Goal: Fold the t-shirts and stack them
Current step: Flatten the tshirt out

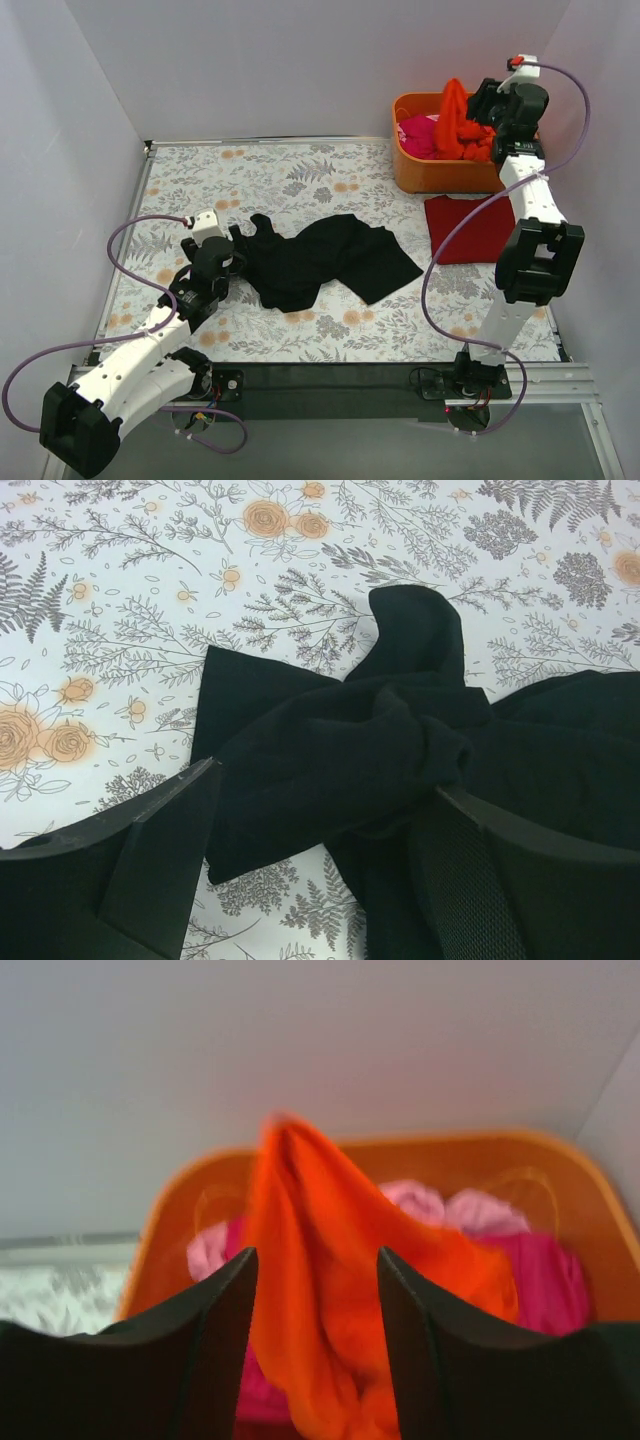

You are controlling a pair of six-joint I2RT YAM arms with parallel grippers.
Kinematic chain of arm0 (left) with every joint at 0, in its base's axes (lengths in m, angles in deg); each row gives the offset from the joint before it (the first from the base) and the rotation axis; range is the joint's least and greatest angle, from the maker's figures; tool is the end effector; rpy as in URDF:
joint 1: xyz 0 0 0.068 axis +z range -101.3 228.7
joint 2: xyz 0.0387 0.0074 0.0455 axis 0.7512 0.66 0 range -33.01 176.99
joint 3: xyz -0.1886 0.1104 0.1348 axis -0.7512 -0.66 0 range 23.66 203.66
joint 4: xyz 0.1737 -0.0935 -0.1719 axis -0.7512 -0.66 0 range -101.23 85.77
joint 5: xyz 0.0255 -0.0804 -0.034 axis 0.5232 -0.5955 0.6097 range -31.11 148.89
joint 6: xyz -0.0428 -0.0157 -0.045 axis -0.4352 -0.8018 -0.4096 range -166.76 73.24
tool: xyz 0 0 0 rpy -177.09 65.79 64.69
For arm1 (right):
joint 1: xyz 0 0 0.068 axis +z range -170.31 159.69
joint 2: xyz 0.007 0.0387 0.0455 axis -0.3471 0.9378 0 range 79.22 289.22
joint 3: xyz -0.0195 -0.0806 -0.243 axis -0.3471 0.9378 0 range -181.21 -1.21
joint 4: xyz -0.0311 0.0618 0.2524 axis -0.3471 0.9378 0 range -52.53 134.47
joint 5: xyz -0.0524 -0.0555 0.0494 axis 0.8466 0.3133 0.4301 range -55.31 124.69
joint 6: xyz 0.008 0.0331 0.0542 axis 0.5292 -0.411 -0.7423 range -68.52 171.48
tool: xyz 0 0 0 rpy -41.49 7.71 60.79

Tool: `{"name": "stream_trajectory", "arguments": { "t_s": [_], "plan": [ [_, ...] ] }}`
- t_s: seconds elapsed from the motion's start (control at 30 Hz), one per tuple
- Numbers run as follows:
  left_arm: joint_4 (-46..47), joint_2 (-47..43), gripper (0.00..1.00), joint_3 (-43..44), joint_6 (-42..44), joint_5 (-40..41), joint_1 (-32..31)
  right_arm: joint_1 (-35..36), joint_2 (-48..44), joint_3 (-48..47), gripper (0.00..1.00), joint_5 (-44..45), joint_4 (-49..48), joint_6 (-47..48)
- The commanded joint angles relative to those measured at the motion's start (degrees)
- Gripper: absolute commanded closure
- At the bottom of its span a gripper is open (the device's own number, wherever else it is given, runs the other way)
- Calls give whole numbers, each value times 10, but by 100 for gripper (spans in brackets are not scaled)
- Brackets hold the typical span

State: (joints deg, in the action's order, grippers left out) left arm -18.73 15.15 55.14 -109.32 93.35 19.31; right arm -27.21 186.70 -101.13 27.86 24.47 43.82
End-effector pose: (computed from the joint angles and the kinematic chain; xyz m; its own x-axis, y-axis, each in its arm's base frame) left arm 0.1928 -0.0764 0.2254 -0.1924 -0.7314 -0.6543 -0.4081 0.6660 -0.6244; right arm 0.4654 -0.0504 0.3884 0.0934 0.1220 -0.9881 -0.0108 0.9925 0.1215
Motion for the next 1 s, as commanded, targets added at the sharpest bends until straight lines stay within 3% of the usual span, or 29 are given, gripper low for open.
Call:
{"name": "stream_trajectory", "arguments": {
  "t_s": [0.0,0.1,0.3,0.53,0.8,0.97],
  "plan": [
    [6,-13,30,4,5,-9,2,0,-94,110,45,29,75,0],
    [7,-30,30,5,4,-18,2,-44,-196,209,44,61,82,-48],
    [7,-53,30,2,4,-30,2,-89,-232,274,47,66,106,-83],
    [7,-67,30,-4,2,-29,2,-106,-159,226,47,73,87,-95],
    [6,-53,30,-3,3,-24,3,-102,-56,154,50,-55,66,-93],
    [7,-43,30,-3,4,-22,2,-73,-25,116,51,-72,61,-61]
  ]
}}
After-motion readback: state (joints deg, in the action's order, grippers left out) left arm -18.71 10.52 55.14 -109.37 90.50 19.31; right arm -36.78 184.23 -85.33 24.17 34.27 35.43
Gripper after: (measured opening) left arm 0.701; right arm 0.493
